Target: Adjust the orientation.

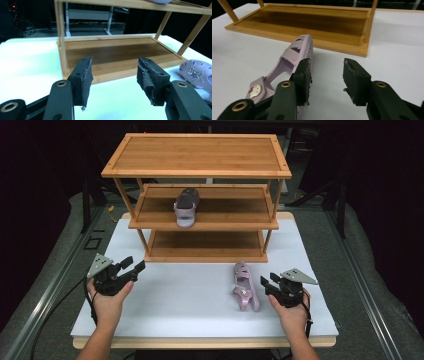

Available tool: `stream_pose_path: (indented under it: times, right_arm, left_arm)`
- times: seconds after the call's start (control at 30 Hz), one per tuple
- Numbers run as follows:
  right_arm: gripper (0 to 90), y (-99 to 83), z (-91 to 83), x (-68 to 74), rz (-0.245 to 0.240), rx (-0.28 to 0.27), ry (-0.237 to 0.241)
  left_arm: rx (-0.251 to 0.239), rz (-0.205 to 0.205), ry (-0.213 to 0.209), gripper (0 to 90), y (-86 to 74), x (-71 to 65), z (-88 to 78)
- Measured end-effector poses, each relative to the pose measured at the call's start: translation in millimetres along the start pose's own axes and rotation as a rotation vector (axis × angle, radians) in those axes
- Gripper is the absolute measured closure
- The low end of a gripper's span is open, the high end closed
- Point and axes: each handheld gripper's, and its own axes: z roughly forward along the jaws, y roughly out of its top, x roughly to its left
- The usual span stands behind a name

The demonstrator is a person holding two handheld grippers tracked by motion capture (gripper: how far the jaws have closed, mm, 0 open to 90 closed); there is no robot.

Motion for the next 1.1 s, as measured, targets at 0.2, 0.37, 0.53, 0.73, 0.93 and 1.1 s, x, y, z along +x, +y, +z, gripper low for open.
stream_pose_path:
  times: [0.2, 0.37, 0.53, 0.73, 0.93, 1.1]
  right_arm:
    - [63.1, 0.2, 3.6, 8.8, -0.027, 0.017, 0.046]
    - [65.8, -1.1, 9.1, 19.2, -0.072, 0.045, 0.077]
    - [71.1, -3.2, 12.5, 19.9, -0.087, 0.065, 0.076]
    - [75.9, -5.7, 10.8, 6.8, -0.035, 0.069, 0.071]
    - [78.7, -14.6, 18.1, -16.3, 0.05, 0.119, 0.032]
    - [77.1, -20.1, 20.7, -30.4, 0.127, 0.149, 0.009]
  left_arm:
    - [0.062, -0.018, 0.013, 45.7, -19.2, 8.8, 3.2]
    - [0.073, -0.021, 0.017, 45.4, -22.0, 11.7, 3.5]
    - [0.075, -0.03, 0.028, 44.6, -23.7, 14.5, 2.5]
    - [0.085, -0.026, 0.036, 44.6, -24.1, 13.0, 2.0]
    - [0.086, -0.026, 0.029, 44.8, -24.6, 10.2, 4.7]
    - [0.097, -0.022, 0.027, 44.8, -26.0, 10.2, 5.1]
